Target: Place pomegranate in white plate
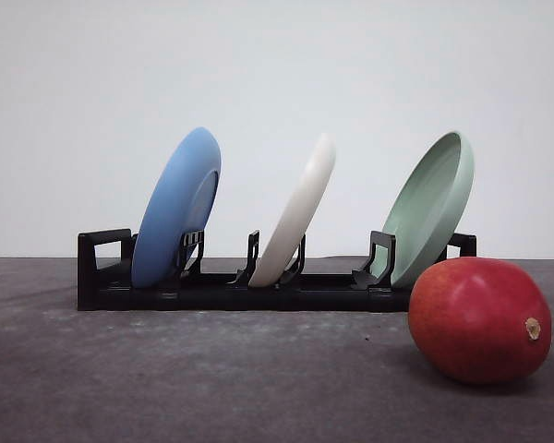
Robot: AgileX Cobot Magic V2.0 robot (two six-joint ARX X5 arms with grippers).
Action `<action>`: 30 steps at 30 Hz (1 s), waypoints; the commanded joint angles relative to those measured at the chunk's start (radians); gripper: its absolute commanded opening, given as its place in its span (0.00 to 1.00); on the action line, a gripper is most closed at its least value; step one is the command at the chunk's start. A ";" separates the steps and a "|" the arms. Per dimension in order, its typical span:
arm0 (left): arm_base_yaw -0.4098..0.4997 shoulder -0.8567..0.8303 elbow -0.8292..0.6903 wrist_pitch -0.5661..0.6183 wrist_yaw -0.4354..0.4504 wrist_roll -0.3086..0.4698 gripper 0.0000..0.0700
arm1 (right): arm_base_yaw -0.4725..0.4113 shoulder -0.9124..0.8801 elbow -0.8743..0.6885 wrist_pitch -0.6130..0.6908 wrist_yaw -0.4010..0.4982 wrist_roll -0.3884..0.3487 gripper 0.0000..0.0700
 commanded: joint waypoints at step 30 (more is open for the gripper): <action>0.002 0.150 0.442 -0.160 -0.002 -0.031 0.02 | 0.000 0.148 0.432 -0.308 0.004 0.294 0.01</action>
